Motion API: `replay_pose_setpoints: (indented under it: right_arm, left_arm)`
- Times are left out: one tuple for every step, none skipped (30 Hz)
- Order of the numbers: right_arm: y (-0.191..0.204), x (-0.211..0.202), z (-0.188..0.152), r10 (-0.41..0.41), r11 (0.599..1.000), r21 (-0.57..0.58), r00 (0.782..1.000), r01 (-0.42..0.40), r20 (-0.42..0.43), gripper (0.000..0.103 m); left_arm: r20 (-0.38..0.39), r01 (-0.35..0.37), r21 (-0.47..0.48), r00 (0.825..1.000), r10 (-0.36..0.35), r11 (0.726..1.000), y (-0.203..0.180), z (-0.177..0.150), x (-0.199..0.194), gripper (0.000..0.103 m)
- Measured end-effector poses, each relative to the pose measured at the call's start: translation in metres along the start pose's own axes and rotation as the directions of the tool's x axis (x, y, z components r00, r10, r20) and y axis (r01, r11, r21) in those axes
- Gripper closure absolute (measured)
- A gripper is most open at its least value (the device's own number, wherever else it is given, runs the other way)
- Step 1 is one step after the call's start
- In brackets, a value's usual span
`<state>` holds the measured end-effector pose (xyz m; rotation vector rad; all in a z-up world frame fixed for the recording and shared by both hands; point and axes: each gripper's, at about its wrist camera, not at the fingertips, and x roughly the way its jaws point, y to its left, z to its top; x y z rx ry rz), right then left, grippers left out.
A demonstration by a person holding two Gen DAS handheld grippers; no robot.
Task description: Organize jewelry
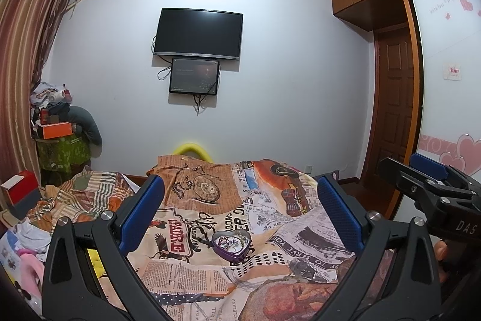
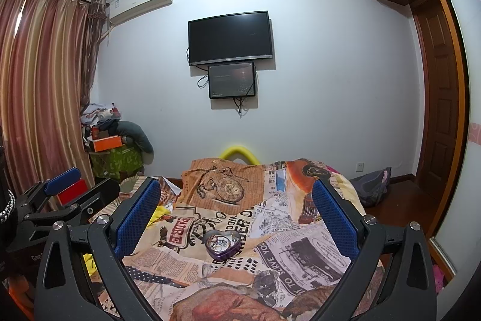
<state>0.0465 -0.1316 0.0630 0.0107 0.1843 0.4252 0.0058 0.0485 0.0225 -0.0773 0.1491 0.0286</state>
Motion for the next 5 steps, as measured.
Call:
replay_pose_setpoints:
  right_arm:
    - [-0.0002, 0.0003, -0.0001, 0.001, 1.0, -0.001, 1.0, -0.001, 0.0, 0.003]
    - [-0.0003, 0.0007, -0.0005, 0.001, 1.0, 0.0, 1.0, -0.001, -0.001, 0.003]
    - [-0.0001, 0.0007, -0.0011, 0.001, 1.0, 0.001, 1.0, -0.001, -0.002, 0.003]
    - [-0.0001, 0.0007, -0.002, 0.0, 1.0, 0.001, 1.0, 0.0, -0.003, 0.003]
    - [-0.0001, 0.0009, -0.0019, -0.001, 1.0, 0.001, 1.0, 0.001, -0.003, 0.003]
  left_arm:
    - [-0.001, -0.002, 0.003, 1.0, 0.002, 1.0, 0.0, 0.0001, 0.0002, 0.001]
    - [0.0, -0.005, 0.006, 1.0, 0.005, 1.0, -0.0002, 0.0001, 0.0006, 0.001]
    - [0.0, -0.01, 0.01, 1.0, 0.01, 1.0, -0.0001, -0.0001, 0.0014, 0.001]
    - [-0.001, -0.013, 0.01, 1.0, 0.013, 1.0, 0.0001, -0.0003, 0.0021, 0.001]
    - [-0.002, -0.014, 0.009, 1.0, 0.014, 1.0, 0.0006, -0.0006, 0.0033, 0.001]
